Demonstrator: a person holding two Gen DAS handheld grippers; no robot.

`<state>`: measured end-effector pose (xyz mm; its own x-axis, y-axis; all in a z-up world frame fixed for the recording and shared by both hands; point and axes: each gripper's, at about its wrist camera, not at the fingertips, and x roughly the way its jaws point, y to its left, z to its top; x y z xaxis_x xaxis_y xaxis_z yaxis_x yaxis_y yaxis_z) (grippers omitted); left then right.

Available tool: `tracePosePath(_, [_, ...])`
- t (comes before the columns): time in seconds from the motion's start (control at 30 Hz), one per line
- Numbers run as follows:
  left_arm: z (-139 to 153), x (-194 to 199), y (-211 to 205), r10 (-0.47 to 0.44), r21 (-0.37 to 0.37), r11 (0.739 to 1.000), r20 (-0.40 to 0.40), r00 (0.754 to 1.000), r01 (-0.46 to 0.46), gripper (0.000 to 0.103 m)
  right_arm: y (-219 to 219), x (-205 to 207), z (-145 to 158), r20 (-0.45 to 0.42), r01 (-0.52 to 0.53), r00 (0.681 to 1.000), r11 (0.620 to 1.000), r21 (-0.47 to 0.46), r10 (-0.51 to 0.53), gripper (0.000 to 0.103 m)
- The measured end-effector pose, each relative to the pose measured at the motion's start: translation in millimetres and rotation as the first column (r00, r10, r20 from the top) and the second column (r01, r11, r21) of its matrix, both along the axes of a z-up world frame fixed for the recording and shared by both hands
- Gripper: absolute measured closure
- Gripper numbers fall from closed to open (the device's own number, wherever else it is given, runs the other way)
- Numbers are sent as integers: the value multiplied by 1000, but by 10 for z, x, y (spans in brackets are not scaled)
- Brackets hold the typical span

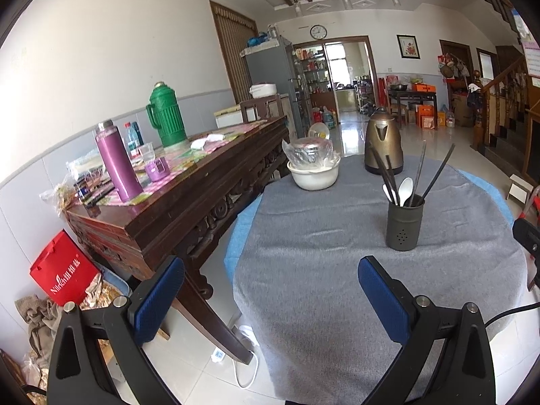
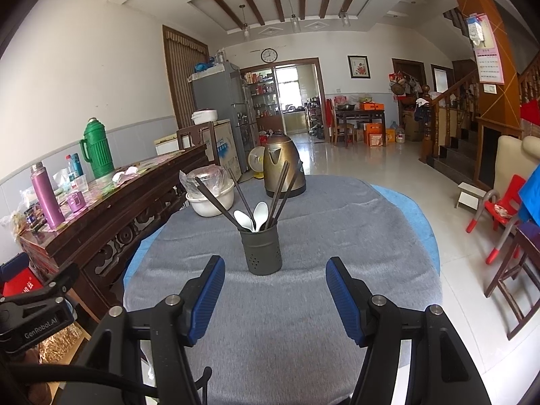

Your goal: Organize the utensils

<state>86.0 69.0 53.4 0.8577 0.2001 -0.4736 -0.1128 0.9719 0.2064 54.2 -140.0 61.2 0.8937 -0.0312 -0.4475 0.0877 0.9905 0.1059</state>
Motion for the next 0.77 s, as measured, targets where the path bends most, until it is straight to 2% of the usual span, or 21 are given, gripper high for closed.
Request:
tracePosePath(0.2, [-96,239,66,40,-21,999,-46,998,-41,1,95,258,-20,-20,-35,999,999,-39,35,37])
tracePosePath(0.47, [-56,667,55,78,-30,996,-71,994,-80,1,75,617,91,-9,-52,999,997,-59,51,37])
tracePosePath(0.63, [-62,960,-21,70,-21,997,-89,994,-72,1,-72,875,82,-24,-34,999,999,-35,33,37])
tracePosePath(0.77, [-159,1249,-110,43,-40,998,-120,992,-48,1,-223,1104,-71,-71,-5,997,1000,-19,4,37])
